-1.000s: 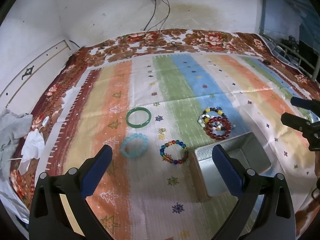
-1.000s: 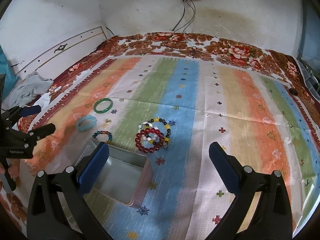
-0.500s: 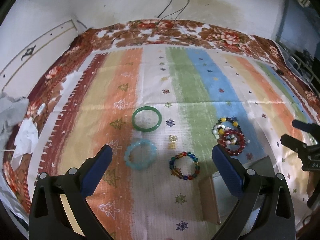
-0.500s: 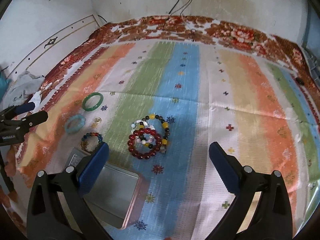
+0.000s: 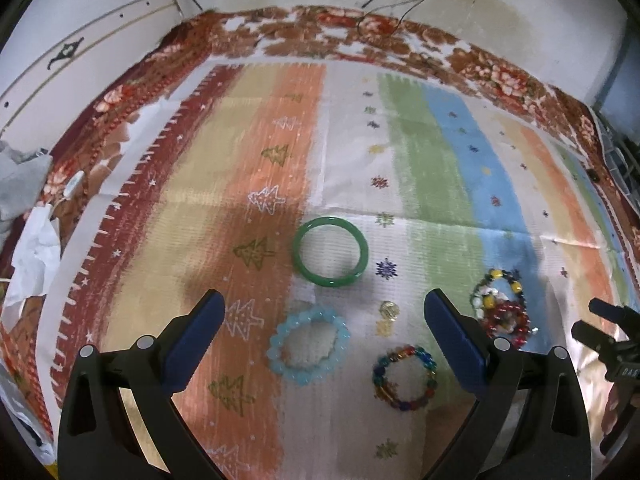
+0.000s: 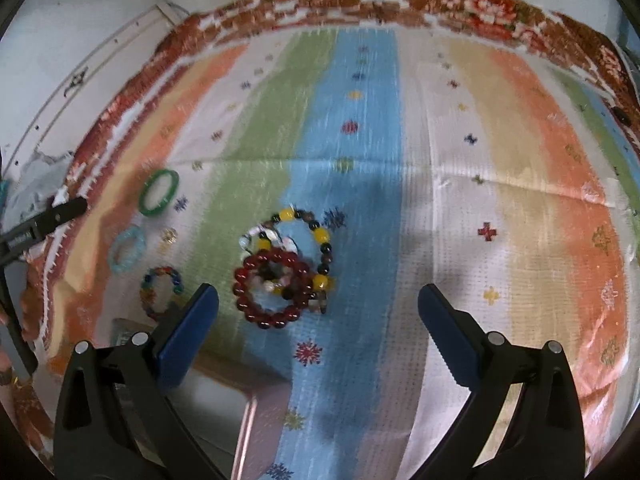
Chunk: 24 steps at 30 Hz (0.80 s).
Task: Organize jewelry
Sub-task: 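Grasp the green jade bangle with the left gripper while the right gripper grasps the red bead bracelet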
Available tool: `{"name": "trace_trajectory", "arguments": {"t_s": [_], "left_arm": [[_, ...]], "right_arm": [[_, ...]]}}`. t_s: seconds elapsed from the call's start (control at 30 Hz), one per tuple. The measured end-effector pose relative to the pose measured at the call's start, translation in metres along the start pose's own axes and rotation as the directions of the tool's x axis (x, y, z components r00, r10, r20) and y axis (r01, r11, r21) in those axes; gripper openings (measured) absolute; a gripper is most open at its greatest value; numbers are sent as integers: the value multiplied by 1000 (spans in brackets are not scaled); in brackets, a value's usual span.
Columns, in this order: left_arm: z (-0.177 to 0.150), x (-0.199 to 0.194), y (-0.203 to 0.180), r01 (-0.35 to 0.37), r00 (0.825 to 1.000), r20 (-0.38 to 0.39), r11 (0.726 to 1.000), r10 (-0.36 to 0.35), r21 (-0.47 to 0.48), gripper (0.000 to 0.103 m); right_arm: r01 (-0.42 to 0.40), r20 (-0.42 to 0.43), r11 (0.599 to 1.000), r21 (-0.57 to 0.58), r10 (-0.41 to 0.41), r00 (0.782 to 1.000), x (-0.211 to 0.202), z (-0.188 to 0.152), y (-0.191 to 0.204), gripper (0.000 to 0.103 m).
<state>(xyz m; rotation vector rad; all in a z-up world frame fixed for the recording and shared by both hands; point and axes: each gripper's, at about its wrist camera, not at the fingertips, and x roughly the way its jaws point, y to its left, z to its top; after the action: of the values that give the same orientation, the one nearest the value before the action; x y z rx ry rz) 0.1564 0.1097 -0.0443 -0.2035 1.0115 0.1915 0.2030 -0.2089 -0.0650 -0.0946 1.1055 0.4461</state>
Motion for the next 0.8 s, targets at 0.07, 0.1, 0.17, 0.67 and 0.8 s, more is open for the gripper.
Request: {"name": "trace_trajectory", "arguments": {"t_s": [0.07, 0.1, 0.17, 0.67, 0.8], "left_arm": [[5, 10, 2, -1, 1000, -20, 1000, 1, 3, 97], [7, 15, 2, 1, 1000, -30, 1000, -1, 1, 95], [10, 24, 5, 14, 998, -56, 1000, -14, -14, 92], [20, 86, 28, -5, 980, -197, 995, -15, -99, 62], [20, 98, 32, -4, 976, -218, 994, -19, -107, 53]], "right_arm": [[6, -25, 1000, -11, -6, 1000, 10, 2, 0, 97], [10, -41, 1000, -19, -11, 999, 16, 4, 1, 95], [7, -65, 1000, -23, -8, 998, 26, 7, 1, 91], [-16, -150, 998, -67, 6, 989, 63, 20, 9, 66], [-24, -170, 997, -78, 11, 985, 69, 19, 12, 55]]}}
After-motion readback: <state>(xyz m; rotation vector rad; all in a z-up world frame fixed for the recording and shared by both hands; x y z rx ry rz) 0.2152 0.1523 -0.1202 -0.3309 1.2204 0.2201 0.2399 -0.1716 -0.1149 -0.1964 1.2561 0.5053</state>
